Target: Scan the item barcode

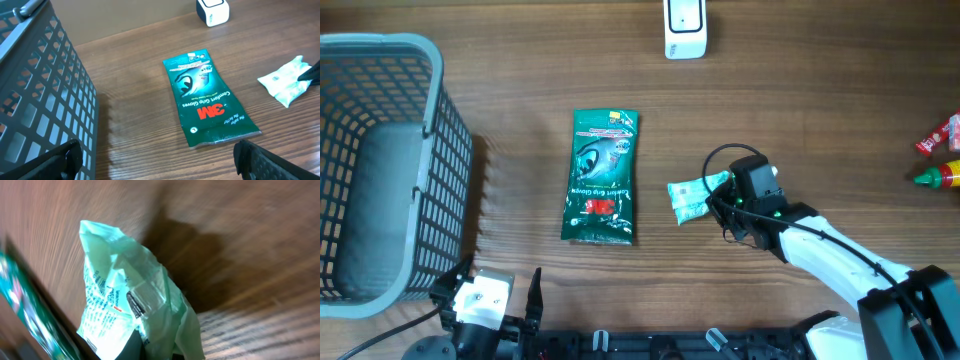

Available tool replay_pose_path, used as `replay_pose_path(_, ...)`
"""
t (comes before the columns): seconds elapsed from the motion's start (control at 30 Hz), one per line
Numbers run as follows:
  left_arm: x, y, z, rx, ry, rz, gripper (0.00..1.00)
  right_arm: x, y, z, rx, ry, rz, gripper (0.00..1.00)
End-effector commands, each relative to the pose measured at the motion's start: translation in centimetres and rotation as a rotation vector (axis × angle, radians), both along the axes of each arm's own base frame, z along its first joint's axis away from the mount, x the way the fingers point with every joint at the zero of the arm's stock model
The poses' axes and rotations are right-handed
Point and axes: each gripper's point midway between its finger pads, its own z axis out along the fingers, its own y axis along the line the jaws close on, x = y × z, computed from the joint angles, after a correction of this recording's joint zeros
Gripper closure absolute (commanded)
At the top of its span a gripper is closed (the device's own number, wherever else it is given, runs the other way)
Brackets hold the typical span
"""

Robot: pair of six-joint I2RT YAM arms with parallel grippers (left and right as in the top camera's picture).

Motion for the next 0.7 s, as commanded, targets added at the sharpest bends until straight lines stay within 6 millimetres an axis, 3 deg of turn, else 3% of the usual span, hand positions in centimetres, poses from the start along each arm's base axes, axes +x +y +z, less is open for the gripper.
replay_pose_path(0.0, -0.1, -0.1, 0.2, 0.002, -0.014, -0.011, 0.00, 0.8, 2.3, 4.3, -0.019, -0.238, 0.342, 0.96)
replay_pose_path(0.13, -0.1, -0.1, 0.2, 0.002, -0.014, -0.011, 0.00, -1.4, 4.4, 10.5, 0.135, -0.381, 0.476, 0.96)
replay_pose_path(0.27, -0.1, -0.1, 0.2, 0.002, -0.014, -0.011, 0.00, -4.1, 3.8, 13.2, 0.189, -0.385, 0.468, 0.96)
replay_pose_path(0.47, -0.1, -0.1, 0.2, 0.002, -0.014, -0.011, 0.00, -8.3, 2.0, 12.7, 0.138, -0.313, 0.521, 0.96)
replay_pose_path(0.67, -0.1, -0.1, 0.2, 0.002, -0.014, -0.011, 0.00, -8.2, 2.1, 13.0, 0.129, -0.341, 0.542, 0.96)
